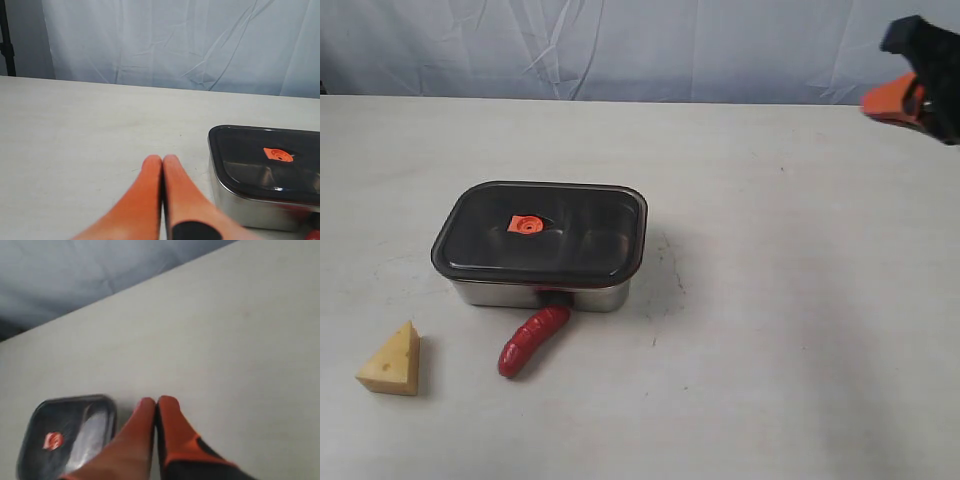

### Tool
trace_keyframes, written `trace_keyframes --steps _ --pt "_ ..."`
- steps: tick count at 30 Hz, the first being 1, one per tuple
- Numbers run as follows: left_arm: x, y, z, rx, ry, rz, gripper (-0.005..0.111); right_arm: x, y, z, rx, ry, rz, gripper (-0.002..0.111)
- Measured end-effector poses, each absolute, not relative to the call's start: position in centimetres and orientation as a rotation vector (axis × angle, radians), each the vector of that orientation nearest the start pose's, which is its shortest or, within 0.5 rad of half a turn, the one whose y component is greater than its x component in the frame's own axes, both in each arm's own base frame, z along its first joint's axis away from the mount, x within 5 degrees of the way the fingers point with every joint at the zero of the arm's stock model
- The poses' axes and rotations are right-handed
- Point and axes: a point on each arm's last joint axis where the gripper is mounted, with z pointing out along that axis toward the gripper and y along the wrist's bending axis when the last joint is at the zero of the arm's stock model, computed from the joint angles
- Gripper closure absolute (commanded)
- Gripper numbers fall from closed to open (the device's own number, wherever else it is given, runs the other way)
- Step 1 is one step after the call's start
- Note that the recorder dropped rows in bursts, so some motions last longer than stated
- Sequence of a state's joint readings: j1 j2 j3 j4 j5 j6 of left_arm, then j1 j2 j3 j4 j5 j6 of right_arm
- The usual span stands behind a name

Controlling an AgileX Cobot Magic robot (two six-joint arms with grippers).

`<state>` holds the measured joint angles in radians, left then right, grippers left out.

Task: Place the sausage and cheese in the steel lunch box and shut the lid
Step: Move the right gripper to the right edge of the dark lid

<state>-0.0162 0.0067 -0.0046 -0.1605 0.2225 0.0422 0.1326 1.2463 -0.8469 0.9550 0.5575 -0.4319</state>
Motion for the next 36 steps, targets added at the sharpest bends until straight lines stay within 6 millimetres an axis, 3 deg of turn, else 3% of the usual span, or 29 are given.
trace_keyframes --steps 4,9,13,17,21,25,30,36 --pt "5.6 -0.4 19.5 -0.057 1.705 -0.127 0.107 28.5 9.8 27.0 -0.028 2.327 1.111 0.069" --pt "5.6 -0.4 19.5 -0.057 1.705 -0.127 0.107 31.9 11.7 22.3 -0.062 2.365 1.404 0.069" --pt "5.6 -0.4 19.5 -0.057 1.705 -0.127 0.107 33.1 12.3 18.1 -0.014 2.432 1.536 0.069" --pt "5.6 -0.4 19.5 -0.057 1.705 -0.127 0.107 32.7 14.2 14.9 -0.052 2.501 1.605 0.069" --pt "5.6 -0.4 19.5 -0.057 1.705 -0.127 0.107 31.8 17.1 13.4 -0.123 2.525 1.65 0.069" --pt "5.6 -0.4 19.5 -0.057 1.705 -0.127 0.107 31.1 19.5 13.2 -0.191 2.519 1.673 0.069" --pt "5.6 -0.4 19.5 -0.057 1.705 -0.127 0.107 31.0 21.0 13.2 -0.228 2.524 1.634 0.069" --pt "5.6 -0.4 19.5 -0.054 1.705 -0.13 0.107 31.4 21.2 13.1 -0.208 2.529 1.57 0.069"
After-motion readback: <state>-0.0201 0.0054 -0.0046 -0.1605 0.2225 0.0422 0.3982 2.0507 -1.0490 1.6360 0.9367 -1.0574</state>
